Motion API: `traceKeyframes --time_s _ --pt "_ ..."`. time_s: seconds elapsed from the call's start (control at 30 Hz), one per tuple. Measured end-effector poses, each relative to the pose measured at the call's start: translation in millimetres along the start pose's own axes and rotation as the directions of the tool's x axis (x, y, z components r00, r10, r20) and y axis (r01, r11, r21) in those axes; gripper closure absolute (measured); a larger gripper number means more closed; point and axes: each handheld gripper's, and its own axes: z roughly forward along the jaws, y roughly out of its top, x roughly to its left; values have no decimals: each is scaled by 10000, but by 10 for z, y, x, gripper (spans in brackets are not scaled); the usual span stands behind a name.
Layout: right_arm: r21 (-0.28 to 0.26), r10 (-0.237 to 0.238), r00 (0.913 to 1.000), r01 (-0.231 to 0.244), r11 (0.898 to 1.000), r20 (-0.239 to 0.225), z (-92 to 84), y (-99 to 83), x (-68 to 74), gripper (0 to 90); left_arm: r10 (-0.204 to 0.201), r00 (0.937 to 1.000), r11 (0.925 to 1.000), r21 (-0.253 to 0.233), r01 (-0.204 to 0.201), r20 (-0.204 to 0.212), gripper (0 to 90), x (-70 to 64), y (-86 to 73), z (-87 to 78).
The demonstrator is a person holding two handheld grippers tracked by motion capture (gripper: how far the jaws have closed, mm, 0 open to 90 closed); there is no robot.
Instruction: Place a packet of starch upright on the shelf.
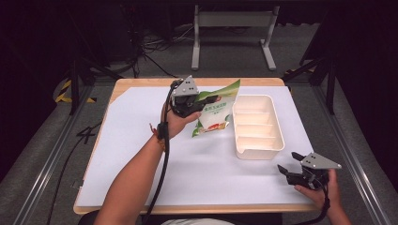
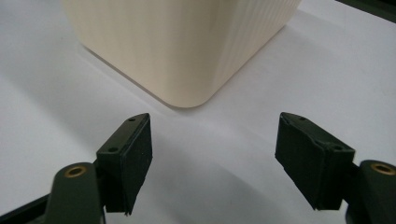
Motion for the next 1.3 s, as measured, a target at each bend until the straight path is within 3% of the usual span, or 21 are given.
traceKeyframes --time_s 0.1,0.33,0.87,1.3 --pt "5 18 10000 -18 10000 -11 1 -4 -2 269 109 9999 9999 -2 -109 5 898 9 53 84" --pt "-18 81 10000 -81 10000 3 -9 -13 -11 269 -120 9994 9997 -213 126 317 898 69 166 397" --pt "-197 29 10000 -28 9998 44 -56 -49 -9 269 370 9962 9993 -140 -360 793 897 43 348 1076" --pt "-196 97 10000 -97 9998 7 -93 -75 -7 269 0 9911 9987 -498 67 1332 897 -17 400 1396"
